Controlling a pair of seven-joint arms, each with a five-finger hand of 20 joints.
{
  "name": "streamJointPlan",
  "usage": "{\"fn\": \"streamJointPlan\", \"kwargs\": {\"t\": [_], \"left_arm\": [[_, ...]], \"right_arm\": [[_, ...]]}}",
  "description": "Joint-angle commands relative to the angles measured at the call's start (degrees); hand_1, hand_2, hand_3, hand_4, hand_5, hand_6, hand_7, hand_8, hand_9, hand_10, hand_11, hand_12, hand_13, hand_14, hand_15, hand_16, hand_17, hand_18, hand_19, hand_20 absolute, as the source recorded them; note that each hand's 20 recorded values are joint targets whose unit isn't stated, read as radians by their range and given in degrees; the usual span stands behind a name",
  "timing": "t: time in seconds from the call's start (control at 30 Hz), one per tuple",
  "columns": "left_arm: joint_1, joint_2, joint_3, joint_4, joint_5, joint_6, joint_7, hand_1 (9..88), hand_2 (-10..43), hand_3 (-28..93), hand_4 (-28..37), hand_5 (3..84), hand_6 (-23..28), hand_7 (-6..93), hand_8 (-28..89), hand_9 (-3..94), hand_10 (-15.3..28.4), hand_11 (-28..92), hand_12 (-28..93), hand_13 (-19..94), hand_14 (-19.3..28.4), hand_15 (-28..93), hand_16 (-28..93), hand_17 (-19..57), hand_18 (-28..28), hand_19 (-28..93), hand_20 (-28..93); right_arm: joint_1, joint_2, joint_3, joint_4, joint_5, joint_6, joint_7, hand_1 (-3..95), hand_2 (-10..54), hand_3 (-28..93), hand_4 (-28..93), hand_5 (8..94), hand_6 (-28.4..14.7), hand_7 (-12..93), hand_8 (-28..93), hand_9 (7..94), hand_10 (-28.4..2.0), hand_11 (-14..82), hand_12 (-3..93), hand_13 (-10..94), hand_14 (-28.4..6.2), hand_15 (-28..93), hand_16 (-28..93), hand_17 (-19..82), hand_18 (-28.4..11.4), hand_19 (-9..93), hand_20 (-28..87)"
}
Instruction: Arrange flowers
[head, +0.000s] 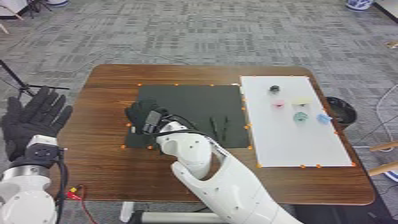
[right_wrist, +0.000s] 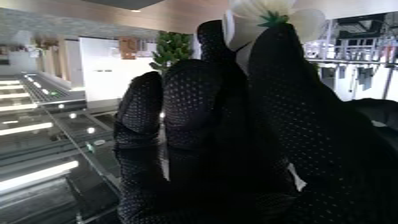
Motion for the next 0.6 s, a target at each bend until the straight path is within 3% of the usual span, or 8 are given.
{"fn": "streamJointPlan", "kwargs": {"t": [0.03, 0.17, 0.23, 0.37, 0.43, 0.5, 0.6], "left_arm": [[-0.25, 0.32, 0.08, 0.42, 1.17, -1.84, -1.36, 23.0, 19.0, 65, -28.3, 44.1, 8.7, 9.9, -9, 34.6, 14.9, 21, 5, 26, 13.7, 23, -8, -7.9, 15.0, 42, 5], [-0.83, 0.87, 0.29, 0.55, 1.49, -2.25, -1.73, 23.0, 18.4, 67, -28.3, 44.0, 8.6, 10.0, -9, 34.5, 14.9, 21, 5, 26, 13.7, 23, -8, -8.0, 15.0, 42, 4], [-0.48, 0.66, -0.1, 0.46, 1.99, -2.97, -2.62, 23.1, 18.1, 67, -28.3, 44.0, 8.6, 10.0, -9, 34.5, 14.8, 21, 5, 26, 13.7, 23, -8, -8.0, 15.0, 42, 4], [-0.25, 0.55, -0.37, 0.41, 1.91, -3.69, -2.73, 23.7, 17.0, 68, -28.3, 44.0, 8.5, 10.3, -9, 34.5, 14.6, 22, 5, 27, 13.6, 24, -8, -8.1, 15.2, 42, 4], [-0.11, 0.26, -1.12, 0.42, 2.31, -5.04, -4.04, 24.1, 16.7, 68, -28.3, 44.0, 8.4, 10.6, -9, 34.4, 14.6, 22, 5, 27, 13.6, 25, -8, -8.2, 15.3, 43, 4], [-0.04, 0.24, -1.16, 0.33, 1.85, -5.38, -3.9, 24.1, 16.5, 68, -28.3, 43.8, 8.4, 10.8, -9, 34.1, 14.5, 22, 5, 26, 13.6, 25, -8, -8.3, 15.4, 43, 4], [-0.23, 0.34, -1.05, 0.37, 2.23, -5.47, -4.15, 24.0, 16.4, 68, -28.3, 43.7, 8.3, 11.0, -9, 33.9, 14.5, 22, 5, 26, 13.7, 26, -8, -8.4, 15.4, 43, 4]], "right_arm": [[0.03, 0.01, -0.41, -0.16, 0.2, -1.39, -0.34, 56.7, -9.5, 68, -28, 75.3, -0.3, 28, 4, 78.0, -8.3, 7.0, 33.3, 64, -7.1, 59, 47, 32, -21.4, 77, 41], [0.16, -0.27, -0.35, 0.23, -1.98, -2.68, 0.15, 56.2, -9.5, 69, -28, 74.3, -0.6, 27, 4, 75.5, -9.1, 10.1, 30.1, 63, -7.3, 59, 47, 32, -21.5, 77, 41], [0.16, -1.09, -0.18, -0.29, -2.87, -6.57, 1.7, 56.2, -9.5, 69, -28, 74.0, -0.6, 27, 3, 75.2, -9.2, 10.4, 29.7, 63, -7.4, 59, 47, 32, -21.5, 77, 41], [1.25, -0.47, -1.48, -0.87, -2.5, -8.19, 3.95, 56.2, -9.5, 69, -28, 73.1, -1.0, 25, 3, 73.2, -10.5, 12.6, 26.5, 62, -8.0, 59, 46, 31, -21.9, 77, 41], [1.3, -0.48, -1.45, -1.29, -1.11, -9.73, 4.68, 55.2, -9.5, 70, -28, 72.4, -1.5, 24, 3, 71.8, -11.3, 14.6, 23.7, 62, -8.0, 59, 46, 30, -22.2, 77, 40], [1.17, -0.3, -1.76, -1.68, 0.0, -10.21, 5.71, 52.7, -9.5, 74, -28, 70.9, -1.5, 22, 2, 70.5, -11.9, 16.4, 20.6, 61, -8.3, 59, 45, 30, -22.4, 77, 40], [1.16, -0.21, -2.0, -1.86, 0.31, -9.83, 5.97, 51.3, -9.5, 76, -28, 69.5, -1.4, 20, -1, 69.5, -12.2, 16.8, 19.6, 61, -8.4, 59, 44, 30, -22.4, 77, 39]]}}
